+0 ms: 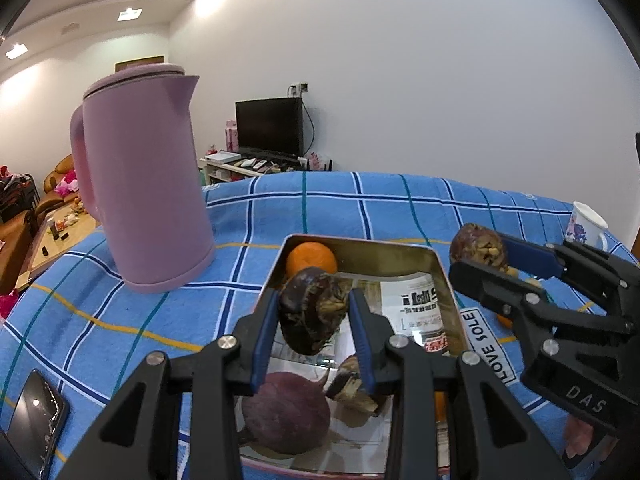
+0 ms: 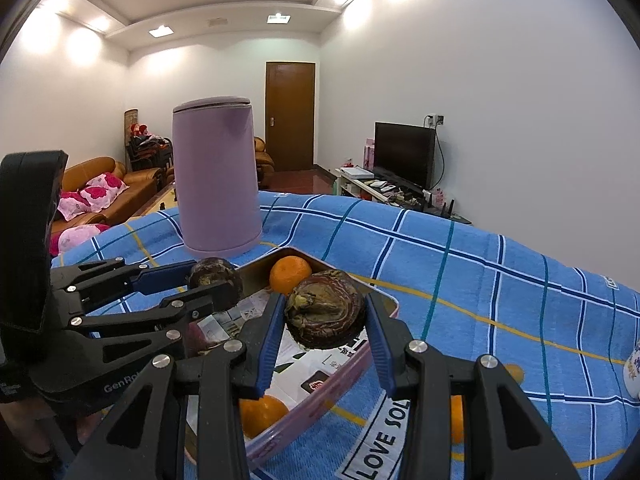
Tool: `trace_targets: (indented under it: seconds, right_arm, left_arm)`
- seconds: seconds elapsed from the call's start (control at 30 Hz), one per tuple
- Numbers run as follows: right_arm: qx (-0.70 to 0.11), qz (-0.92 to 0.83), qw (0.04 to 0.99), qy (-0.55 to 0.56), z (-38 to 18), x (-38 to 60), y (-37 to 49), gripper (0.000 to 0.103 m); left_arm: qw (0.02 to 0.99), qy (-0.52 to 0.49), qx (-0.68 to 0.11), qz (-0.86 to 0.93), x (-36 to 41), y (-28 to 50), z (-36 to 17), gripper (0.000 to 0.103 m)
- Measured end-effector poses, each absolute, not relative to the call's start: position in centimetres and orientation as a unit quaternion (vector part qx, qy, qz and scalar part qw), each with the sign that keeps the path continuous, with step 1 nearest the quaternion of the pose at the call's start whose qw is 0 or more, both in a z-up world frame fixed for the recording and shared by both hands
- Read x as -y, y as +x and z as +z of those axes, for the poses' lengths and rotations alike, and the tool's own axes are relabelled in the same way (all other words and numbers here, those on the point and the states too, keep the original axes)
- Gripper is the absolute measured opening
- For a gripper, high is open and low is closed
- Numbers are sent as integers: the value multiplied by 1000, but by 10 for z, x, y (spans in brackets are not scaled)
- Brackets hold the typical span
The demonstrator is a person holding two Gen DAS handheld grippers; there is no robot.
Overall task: Organize fruits
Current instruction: 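Lower the roots into the tin and open both tools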
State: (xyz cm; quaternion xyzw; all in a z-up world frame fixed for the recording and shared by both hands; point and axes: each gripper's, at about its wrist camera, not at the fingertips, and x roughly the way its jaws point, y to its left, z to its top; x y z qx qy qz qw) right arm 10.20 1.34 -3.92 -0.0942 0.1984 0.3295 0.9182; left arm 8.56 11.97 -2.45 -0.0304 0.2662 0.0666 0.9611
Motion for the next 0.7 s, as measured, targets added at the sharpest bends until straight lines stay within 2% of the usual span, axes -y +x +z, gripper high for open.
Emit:
trace_targets:
  seconds: [0.7]
  right_arm:
    - [-226, 333, 909, -108, -55, -31, 116, 42]
  left_arm:
    - [945, -36, -316, 72, -135, 106, -37, 37]
